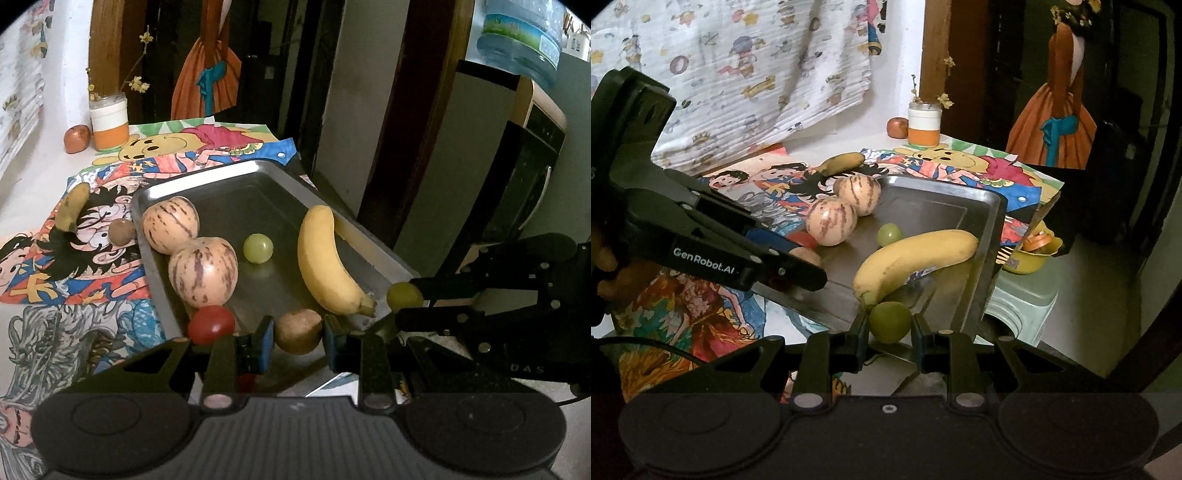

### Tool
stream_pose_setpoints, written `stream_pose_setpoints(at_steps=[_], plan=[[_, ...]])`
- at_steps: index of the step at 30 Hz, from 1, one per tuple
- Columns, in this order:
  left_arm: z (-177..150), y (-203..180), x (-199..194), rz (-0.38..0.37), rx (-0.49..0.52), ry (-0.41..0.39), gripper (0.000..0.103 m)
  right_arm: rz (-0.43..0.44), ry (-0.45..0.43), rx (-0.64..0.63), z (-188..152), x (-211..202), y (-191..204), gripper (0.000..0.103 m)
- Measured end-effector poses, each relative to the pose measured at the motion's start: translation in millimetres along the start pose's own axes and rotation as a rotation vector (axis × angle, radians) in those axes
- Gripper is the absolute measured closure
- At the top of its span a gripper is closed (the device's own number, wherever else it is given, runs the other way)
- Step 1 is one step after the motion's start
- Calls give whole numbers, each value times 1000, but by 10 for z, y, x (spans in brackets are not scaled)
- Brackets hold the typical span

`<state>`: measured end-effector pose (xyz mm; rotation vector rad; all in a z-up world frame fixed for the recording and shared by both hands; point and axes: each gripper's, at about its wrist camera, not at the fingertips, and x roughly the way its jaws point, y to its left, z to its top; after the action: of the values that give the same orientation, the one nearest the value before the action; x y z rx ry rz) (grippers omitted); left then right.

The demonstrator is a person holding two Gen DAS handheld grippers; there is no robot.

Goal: Organize fruits
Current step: 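Carry the grape and brown fruit to the tray and open both tools, then withdraw both tools from the tray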

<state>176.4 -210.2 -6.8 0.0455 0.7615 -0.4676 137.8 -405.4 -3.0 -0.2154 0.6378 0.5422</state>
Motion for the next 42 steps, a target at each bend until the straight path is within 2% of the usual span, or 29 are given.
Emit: stream_pose_setpoints(at_steps=[13,24,28,31,34,39,42], plan=[[-5,-49,95,23,18,31,72,6,-6,15,-21,14,-20,76],[-8,-56,90,26,18,32,72,-7,15,18,17,37,-4,75],[1,-63,49,24,18,22,70,-24,13,37,-4,-2,-12,72],[8,-58,-15,15,9,7,66,-46,11,58,-13,-60,-18,66],[13,-43,-107,7,-6,-15,51,-69,3,81,-14,-146,-32,58],[23,-19,-286,5,-25,-56,44,-94,-24,100,25,-321,33,41],[12,3,-429,10,-39,-86,32,-104,-39,105,57,-413,99,31]])
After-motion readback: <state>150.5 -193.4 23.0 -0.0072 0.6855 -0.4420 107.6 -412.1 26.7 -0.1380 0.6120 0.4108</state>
